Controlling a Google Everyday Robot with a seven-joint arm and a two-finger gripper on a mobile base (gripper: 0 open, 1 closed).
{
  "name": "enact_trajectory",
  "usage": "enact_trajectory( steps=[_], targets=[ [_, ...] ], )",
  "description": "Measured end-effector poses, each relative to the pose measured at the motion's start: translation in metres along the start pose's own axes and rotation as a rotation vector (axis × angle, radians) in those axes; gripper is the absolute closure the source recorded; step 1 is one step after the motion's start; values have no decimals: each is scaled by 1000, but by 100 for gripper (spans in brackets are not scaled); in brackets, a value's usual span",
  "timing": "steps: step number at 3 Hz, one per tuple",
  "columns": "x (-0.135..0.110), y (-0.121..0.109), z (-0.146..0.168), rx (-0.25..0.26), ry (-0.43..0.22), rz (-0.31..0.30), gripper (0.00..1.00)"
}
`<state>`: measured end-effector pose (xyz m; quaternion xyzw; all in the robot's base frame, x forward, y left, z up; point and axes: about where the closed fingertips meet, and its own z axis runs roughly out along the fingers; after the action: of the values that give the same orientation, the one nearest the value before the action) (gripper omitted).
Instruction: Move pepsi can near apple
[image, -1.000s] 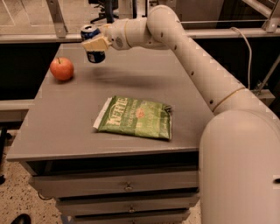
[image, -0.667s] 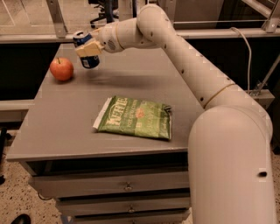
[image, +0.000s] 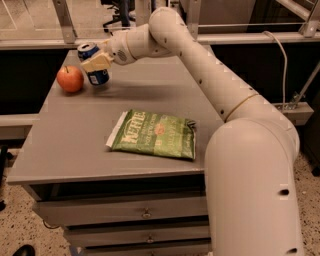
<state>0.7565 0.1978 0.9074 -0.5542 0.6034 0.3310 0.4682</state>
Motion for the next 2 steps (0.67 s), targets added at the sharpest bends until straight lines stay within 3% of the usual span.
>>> enact_trajectory(
  steps=[2],
  targets=[
    [9, 3, 5, -21, 16, 25, 35]
  ],
)
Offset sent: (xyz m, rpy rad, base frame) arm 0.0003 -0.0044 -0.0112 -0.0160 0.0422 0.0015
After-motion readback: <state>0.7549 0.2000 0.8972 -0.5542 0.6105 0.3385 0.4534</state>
